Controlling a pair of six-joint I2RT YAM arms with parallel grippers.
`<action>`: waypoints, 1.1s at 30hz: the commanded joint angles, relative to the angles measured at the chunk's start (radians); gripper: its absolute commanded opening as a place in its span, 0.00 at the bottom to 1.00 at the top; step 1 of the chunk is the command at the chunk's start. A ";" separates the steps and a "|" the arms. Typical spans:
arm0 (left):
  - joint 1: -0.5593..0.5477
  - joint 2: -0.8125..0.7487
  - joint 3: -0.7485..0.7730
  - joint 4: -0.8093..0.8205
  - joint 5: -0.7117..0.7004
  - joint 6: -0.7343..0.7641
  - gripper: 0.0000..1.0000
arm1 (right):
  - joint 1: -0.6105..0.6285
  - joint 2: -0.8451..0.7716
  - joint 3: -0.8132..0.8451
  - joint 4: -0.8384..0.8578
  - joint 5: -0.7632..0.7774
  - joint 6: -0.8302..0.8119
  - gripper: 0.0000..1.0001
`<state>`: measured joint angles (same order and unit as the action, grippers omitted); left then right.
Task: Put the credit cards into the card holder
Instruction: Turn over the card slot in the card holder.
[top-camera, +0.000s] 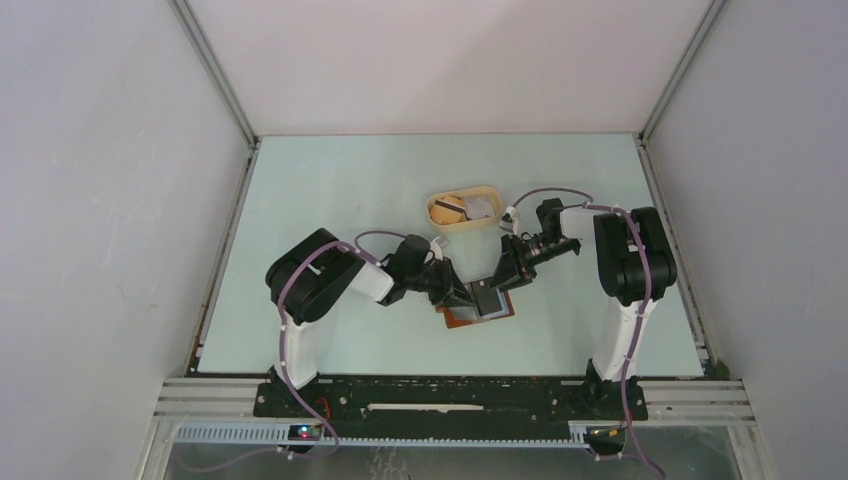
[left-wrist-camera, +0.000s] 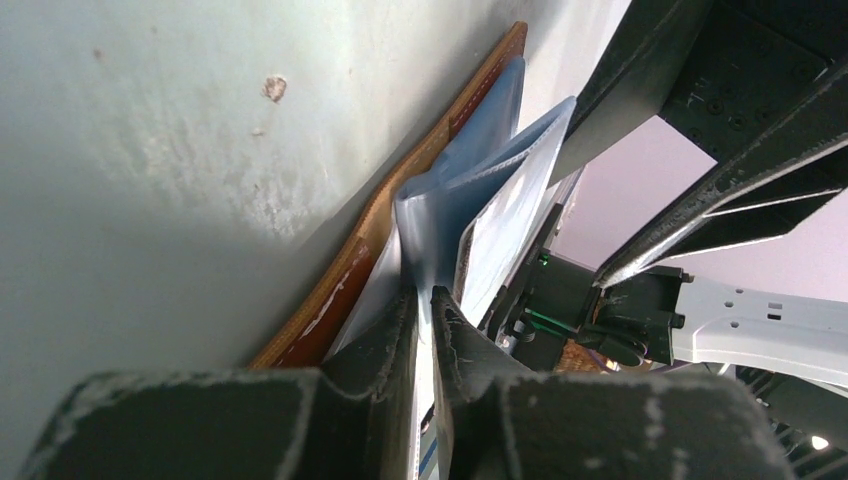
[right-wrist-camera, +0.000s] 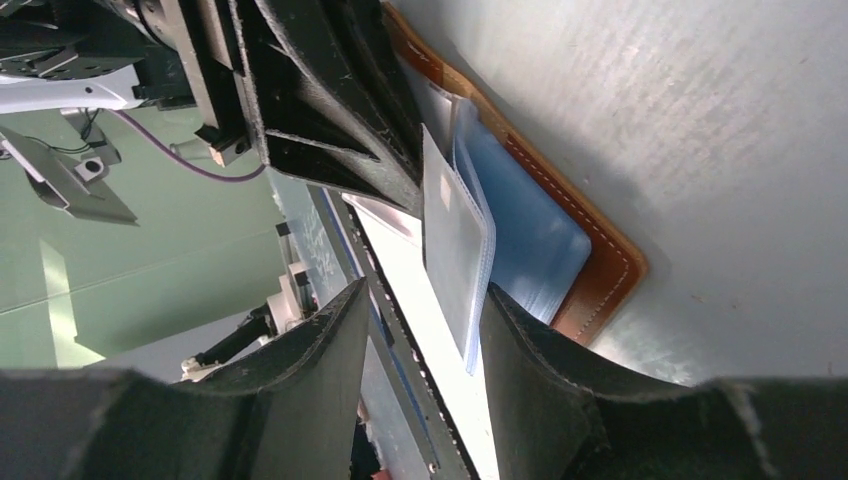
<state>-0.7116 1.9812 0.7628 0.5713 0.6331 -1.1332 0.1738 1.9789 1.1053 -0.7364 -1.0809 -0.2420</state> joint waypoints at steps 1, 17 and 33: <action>-0.015 0.039 0.012 -0.080 -0.047 0.052 0.16 | 0.011 -0.022 0.025 -0.020 -0.071 -0.026 0.53; -0.014 0.039 0.013 -0.084 -0.049 0.053 0.17 | 0.015 -0.028 0.026 -0.029 -0.127 -0.037 0.52; -0.013 0.023 0.005 -0.085 -0.059 0.057 0.18 | 0.043 -0.025 0.041 -0.051 -0.091 -0.040 0.29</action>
<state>-0.7116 1.9823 0.7631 0.5697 0.6346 -1.1320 0.1940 1.9789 1.1088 -0.7631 -1.1652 -0.2680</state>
